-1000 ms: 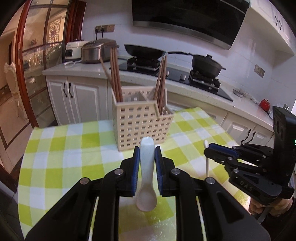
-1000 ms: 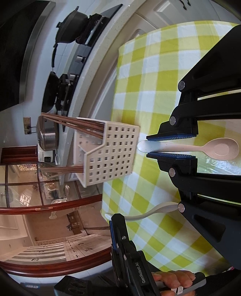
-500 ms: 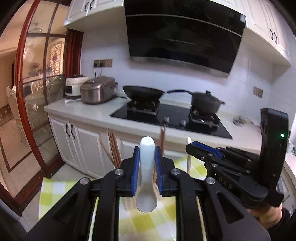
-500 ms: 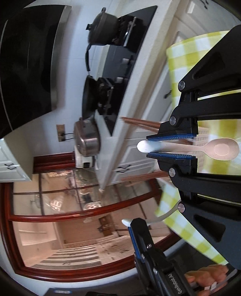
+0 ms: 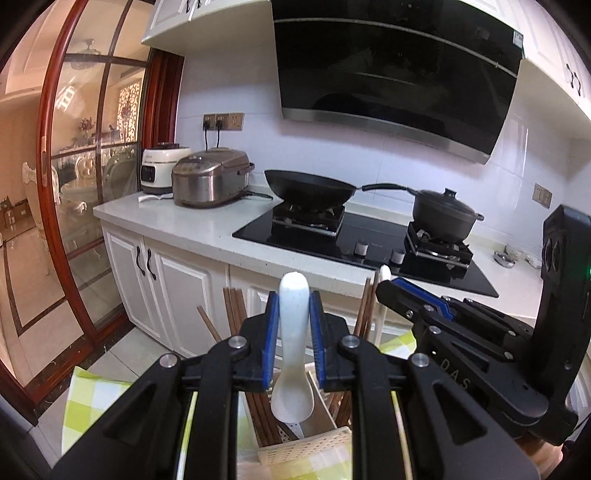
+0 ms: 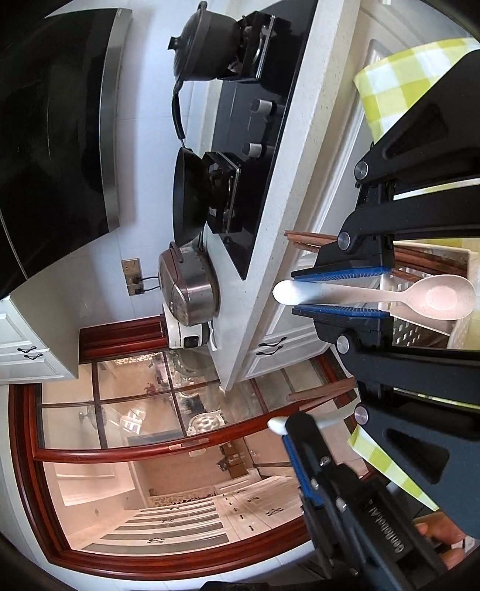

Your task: Organize utensils

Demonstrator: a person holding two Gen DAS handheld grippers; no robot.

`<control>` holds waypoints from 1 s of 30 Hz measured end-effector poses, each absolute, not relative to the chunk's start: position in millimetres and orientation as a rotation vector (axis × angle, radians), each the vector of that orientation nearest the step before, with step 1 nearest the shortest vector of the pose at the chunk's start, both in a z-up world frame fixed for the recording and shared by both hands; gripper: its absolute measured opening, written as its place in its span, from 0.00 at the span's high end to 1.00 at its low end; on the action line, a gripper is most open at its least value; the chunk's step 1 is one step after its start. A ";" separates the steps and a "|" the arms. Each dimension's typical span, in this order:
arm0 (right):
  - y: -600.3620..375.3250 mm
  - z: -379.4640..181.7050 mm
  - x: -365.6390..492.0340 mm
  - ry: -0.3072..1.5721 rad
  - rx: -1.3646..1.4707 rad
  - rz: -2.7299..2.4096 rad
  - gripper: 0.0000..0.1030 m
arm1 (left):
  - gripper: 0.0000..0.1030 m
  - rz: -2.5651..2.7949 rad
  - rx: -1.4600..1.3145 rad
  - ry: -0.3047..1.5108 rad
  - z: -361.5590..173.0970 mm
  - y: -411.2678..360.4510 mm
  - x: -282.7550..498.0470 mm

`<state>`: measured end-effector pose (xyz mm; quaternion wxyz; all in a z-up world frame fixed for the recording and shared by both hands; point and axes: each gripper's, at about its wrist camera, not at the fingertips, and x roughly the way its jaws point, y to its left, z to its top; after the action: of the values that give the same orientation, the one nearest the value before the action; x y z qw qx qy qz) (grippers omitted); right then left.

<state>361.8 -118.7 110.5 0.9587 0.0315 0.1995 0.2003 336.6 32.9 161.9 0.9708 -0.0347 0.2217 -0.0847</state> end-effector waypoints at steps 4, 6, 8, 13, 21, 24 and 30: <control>-118.1 98.9 365.7 0.416 0.066 0.407 0.87 | 0.82 -0.175 -0.078 0.483 146.2 34.8 344.1; -120.0 95.4 364.0 0.424 0.072 0.404 0.87 | 0.79 -0.183 -0.089 0.491 142.5 36.6 342.9; -122.1 92.9 362.2 0.436 0.072 0.403 0.85 | 0.70 -0.185 -0.088 0.492 140.4 37.0 338.8; -135.7 91.3 348.6 0.437 0.101 0.377 0.75 | 0.64 -0.187 -0.113 0.466 140.2 40.7 317.5; -165.5 58.2 306.8 0.433 0.086 0.265 0.40 | 0.57 -0.153 -0.169 0.438 107.9 48.9 266.8; -171.7 41.5 293.1 0.445 0.072 0.260 0.38 | 0.57 -0.138 -0.173 0.440 88.8 50.4 252.0; -174.9 18.3 270.0 0.441 0.018 0.279 0.34 | 0.43 -0.132 -0.163 0.425 57.6 50.2 228.4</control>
<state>270.0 -174.9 18.3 0.9661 0.0087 0.2181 0.1380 228.4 50.2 57.6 0.9721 -0.0808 0.2103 -0.0655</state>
